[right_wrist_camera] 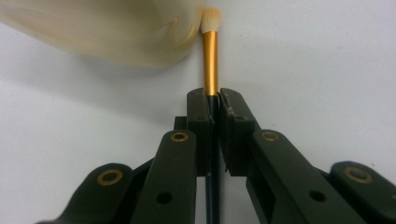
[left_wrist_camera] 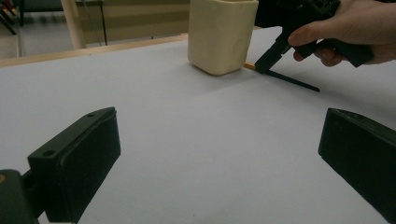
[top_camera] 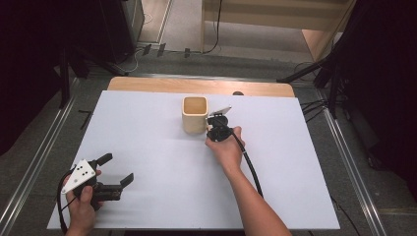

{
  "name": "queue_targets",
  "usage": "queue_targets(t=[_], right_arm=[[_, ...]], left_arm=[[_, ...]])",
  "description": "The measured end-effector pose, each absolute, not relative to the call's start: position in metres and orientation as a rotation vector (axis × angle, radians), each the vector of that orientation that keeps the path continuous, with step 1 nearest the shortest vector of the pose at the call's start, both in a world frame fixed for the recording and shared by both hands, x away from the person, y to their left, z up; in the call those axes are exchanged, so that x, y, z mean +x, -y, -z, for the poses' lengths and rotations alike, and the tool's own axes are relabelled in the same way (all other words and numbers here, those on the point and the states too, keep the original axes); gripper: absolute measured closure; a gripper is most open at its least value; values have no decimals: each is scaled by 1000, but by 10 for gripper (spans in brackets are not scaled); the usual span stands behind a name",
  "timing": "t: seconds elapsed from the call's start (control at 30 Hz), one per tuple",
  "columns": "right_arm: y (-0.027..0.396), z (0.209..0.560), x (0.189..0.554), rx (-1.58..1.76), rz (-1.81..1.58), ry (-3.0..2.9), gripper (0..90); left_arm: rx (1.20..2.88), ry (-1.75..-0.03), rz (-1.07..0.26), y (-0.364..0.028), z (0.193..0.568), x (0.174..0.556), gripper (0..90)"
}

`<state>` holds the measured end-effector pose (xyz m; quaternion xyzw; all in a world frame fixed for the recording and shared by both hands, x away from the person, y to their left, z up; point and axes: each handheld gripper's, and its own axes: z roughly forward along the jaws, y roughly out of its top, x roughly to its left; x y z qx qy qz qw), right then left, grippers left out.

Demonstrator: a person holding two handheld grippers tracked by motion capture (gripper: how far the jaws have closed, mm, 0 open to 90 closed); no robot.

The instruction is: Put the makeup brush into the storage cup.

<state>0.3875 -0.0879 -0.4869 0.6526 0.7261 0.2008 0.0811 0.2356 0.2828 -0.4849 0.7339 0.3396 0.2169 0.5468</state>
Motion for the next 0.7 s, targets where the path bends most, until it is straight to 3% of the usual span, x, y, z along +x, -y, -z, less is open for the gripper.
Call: queue_targets(t=[0.7], right_arm=[[109, 464, 381, 1917, -878, -1965, 848]], left_arm=[[1741, -807, -516, -283, 485, 236, 0]])
